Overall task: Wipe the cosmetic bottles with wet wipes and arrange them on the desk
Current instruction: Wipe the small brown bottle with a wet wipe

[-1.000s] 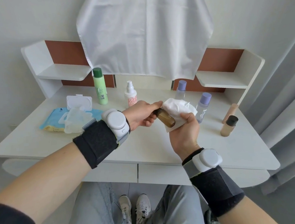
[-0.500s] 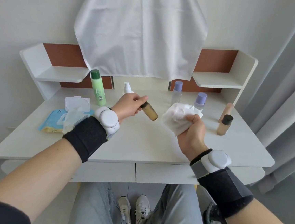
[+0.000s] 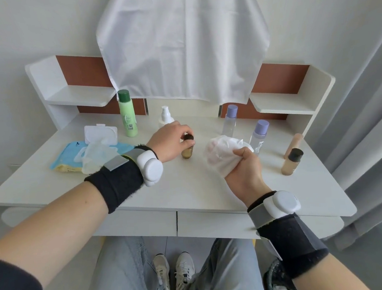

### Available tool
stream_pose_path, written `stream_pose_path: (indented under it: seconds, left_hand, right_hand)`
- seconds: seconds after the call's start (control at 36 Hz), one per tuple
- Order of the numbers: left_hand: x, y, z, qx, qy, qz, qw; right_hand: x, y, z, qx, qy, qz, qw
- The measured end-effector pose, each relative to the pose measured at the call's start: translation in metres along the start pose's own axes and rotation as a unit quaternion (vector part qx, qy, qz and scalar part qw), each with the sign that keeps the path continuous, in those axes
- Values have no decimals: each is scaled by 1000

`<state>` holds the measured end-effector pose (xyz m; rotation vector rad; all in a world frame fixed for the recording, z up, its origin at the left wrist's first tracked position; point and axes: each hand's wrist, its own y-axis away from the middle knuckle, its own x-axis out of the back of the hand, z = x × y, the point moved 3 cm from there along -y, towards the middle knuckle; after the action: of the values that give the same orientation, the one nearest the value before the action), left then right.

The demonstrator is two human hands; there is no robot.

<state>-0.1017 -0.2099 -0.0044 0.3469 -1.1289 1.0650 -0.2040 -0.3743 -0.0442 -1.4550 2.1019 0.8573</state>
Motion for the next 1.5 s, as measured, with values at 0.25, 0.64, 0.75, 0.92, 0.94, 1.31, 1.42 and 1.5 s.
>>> stream_pose_path:
  seconds: [0.25,0.64,0.75,0.92,0.94,1.31,1.42,1.5]
  left_hand:
    - [1,-1,1,19,-16,-9,1000]
    - [13,15,9,4,42,154,987]
    - [9,37,21,-4,156,167,973]
    - [-13,57,27,162,531,-154,817]
    - [-14,59,25,161,543,-173,806]
    - [-10,63,5,148,502,-140,841]
    - [-7,64,2,145,501,-157,839]
    - [-5,64,1,133,518,-182,825]
  right_hand:
    - [-7,8,-1,-60,20,-100,993]
    - [-15,16,-2,-77,54,-117,989]
    - [-21,20,-2,-79,73,-116,987]
    - [-27,24,4,-93,95,-138,982]
    - [-26,23,5,-94,102,-133,981]
    - [-18,26,5,-90,266,-118,953]
    - [-19,28,2,-71,298,-151,940]
    - [-22,28,-1,-61,313,-159,934]
